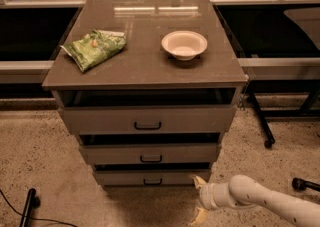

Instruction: Open bottom drawer

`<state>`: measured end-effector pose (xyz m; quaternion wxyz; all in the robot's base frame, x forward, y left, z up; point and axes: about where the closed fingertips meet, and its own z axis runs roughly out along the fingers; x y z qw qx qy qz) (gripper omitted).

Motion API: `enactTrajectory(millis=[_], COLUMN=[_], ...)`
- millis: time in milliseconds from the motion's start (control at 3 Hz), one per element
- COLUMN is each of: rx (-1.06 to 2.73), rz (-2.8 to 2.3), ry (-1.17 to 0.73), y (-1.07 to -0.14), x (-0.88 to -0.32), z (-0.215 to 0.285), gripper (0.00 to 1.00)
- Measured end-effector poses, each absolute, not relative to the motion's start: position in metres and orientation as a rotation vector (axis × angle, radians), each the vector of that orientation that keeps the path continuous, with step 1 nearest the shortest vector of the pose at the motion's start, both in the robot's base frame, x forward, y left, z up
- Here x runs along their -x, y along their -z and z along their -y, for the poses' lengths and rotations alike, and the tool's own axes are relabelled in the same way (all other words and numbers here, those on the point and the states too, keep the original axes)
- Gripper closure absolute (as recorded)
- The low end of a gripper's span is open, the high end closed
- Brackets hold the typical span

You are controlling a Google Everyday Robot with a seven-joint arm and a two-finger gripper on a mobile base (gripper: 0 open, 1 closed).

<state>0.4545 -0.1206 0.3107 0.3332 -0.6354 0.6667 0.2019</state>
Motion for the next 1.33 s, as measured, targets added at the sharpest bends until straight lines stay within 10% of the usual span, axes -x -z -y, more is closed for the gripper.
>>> enactTrajectory(millis=[1333], rx=[1.725], rz=[-1.743], ry=[-0.54], y=[-0.251], x=[-0.522], z=[0.147], gripper=[0.0])
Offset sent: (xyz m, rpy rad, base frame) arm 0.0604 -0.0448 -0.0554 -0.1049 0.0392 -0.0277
